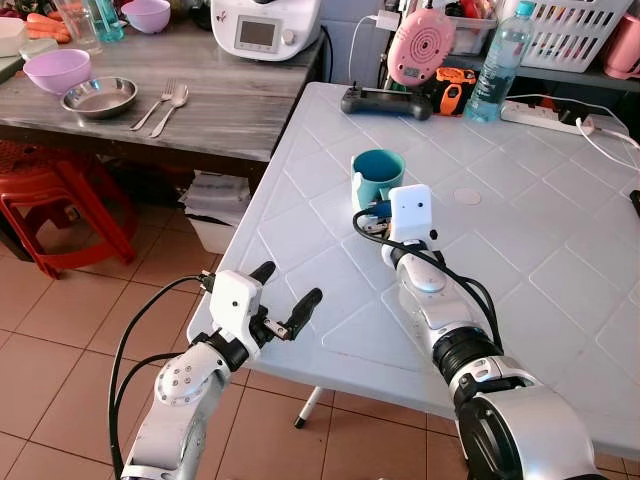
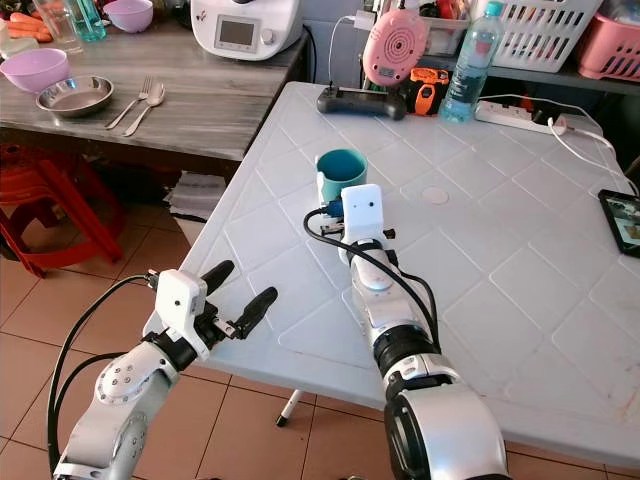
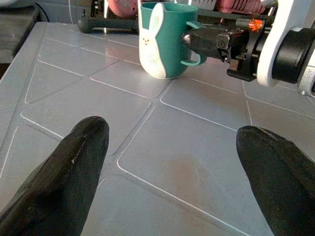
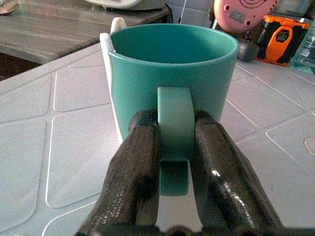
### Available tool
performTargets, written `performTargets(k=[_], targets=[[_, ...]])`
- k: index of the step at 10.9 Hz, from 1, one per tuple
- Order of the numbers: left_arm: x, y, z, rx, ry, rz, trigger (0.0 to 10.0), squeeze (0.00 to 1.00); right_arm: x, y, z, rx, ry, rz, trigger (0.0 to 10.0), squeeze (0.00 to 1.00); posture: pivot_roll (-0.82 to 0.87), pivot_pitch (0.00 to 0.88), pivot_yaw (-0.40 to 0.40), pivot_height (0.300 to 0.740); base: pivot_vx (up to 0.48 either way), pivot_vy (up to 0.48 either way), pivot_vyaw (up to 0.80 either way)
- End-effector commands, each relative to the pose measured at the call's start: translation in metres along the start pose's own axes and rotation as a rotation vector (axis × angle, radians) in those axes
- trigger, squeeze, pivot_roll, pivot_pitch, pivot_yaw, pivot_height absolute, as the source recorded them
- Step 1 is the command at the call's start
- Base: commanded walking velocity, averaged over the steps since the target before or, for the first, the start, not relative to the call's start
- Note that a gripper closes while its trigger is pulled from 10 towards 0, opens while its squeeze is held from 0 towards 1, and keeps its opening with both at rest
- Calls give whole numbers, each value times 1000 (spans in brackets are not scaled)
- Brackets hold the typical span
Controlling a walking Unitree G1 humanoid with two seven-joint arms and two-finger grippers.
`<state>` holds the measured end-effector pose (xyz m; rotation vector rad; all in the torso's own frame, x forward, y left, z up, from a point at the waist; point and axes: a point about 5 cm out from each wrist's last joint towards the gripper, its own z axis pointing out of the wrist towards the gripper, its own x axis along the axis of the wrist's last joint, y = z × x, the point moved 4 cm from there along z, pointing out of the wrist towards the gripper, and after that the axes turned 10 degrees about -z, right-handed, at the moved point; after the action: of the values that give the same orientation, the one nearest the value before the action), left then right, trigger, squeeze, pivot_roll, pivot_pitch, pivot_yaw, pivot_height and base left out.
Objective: Setting the table
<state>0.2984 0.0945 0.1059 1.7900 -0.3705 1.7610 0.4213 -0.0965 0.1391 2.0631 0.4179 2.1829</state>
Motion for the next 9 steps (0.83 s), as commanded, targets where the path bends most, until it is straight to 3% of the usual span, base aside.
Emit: performTargets(k=[1,3,5,6,7,8,9], targets=[[2,3,3,-23,3,-1,10000,0,1,5,1,-15,0,6,0,0,83,90,-29,740,0,0,0],[2,3,9,-24,11,-3,10000,0,0,8,1,-19,5,1,0,0,76,72,-31,740,0,0,0],[9,-16,16,121,59,42,10000,0,0,23,-4,-46,42,6,0,0,69,35,-44,740,0,0,0],[8,-31,15,238,54,72,10000,0,1,32,-9,-71,72,10,5686,0,67,32,-46,740,0,0,0],[5,-45,11,325,52,53,10000,0,3,49,-24,-133,124,4,10000,0,50,27,-47,740,0,0,0],[6,-50,10,354,65,56,10000,0,3,55,-32,-159,140,3,10000,0,34,26,-42,740,0,0,0],[7,-59,10,403,80,29,10000,0,-3,63,-58,-209,143,-5,10000,0,34,26,-42,740,0,0,0]])
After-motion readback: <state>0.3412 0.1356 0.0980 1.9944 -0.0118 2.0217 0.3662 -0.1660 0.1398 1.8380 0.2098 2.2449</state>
